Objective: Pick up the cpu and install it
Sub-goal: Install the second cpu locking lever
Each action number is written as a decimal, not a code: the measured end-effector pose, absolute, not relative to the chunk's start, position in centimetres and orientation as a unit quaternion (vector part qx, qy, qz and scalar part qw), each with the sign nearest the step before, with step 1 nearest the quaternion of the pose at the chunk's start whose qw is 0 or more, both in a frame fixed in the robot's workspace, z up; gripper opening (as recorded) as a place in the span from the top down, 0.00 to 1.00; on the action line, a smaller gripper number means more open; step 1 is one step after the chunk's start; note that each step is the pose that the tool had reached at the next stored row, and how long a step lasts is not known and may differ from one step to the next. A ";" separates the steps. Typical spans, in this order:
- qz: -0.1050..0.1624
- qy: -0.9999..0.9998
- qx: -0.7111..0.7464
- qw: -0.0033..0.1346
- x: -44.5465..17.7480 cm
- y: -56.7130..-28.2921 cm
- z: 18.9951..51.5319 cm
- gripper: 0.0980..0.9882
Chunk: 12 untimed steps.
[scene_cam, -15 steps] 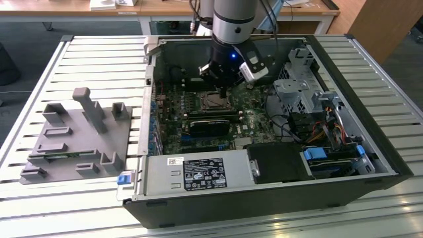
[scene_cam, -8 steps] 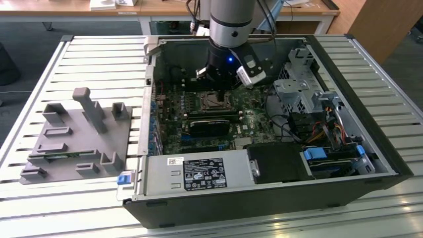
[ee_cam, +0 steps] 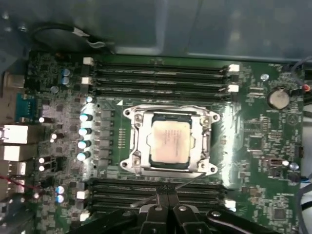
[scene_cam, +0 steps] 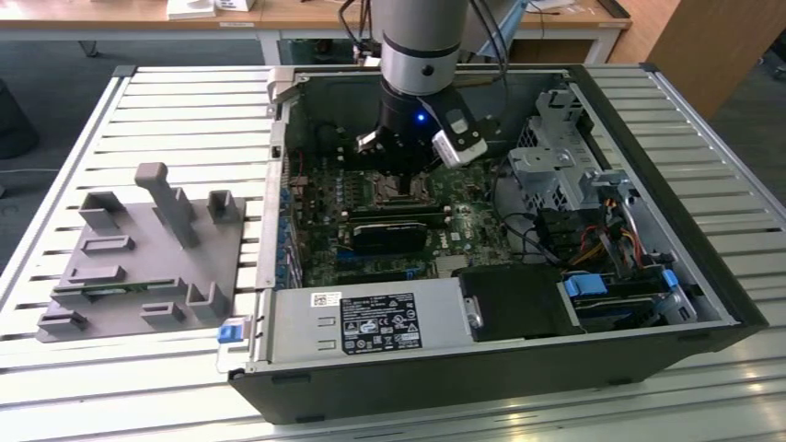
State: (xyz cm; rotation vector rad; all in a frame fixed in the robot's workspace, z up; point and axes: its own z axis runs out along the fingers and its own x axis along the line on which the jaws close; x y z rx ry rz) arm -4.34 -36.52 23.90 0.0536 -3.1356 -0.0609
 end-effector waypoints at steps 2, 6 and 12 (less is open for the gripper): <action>-0.019 -1.000 0.017 0.003 -4.6 -36.5 23.6 0.99; -0.020 -1.000 0.017 0.007 -4.6 -36.5 23.1 0.99; -0.042 -0.999 0.017 0.007 -4.7 -36.7 22.7 0.99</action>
